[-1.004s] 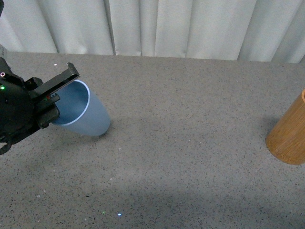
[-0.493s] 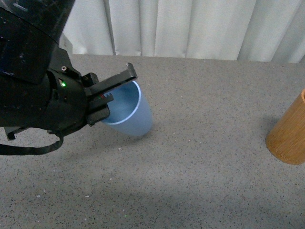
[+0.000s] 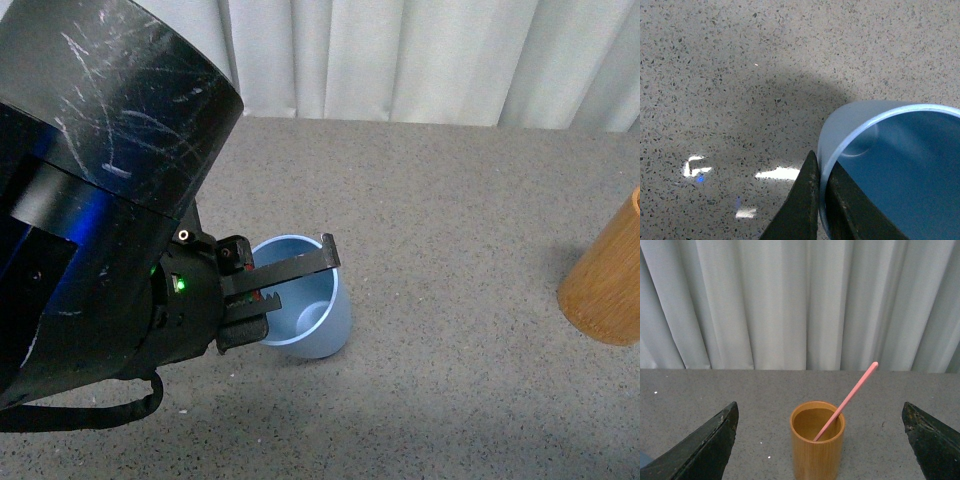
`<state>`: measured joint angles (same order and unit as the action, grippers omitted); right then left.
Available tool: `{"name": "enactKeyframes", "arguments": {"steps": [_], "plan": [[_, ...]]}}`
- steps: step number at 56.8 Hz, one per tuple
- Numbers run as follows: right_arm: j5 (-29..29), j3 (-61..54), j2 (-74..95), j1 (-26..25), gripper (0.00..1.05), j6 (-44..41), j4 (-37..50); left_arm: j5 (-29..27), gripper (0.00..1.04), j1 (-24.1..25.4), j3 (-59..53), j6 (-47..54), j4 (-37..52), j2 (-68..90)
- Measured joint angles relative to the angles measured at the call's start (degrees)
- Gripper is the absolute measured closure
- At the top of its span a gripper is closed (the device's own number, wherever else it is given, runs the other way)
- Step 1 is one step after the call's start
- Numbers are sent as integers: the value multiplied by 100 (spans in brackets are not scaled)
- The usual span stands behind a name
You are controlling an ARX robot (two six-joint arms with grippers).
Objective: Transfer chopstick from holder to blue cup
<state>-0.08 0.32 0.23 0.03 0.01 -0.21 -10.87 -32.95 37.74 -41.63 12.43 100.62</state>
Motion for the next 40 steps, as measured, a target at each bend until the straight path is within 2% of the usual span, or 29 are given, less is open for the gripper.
{"name": "enactKeyframes", "arguments": {"steps": [24, 40], "plan": [[0, 0, 0, 0, 10, 2, 0, -7, 100, -170, 33, -44, 0, 59], [0, 0, 0, 0, 10, 0, 0, 50, 59, -249, 68, -114, 4, 9]]}}
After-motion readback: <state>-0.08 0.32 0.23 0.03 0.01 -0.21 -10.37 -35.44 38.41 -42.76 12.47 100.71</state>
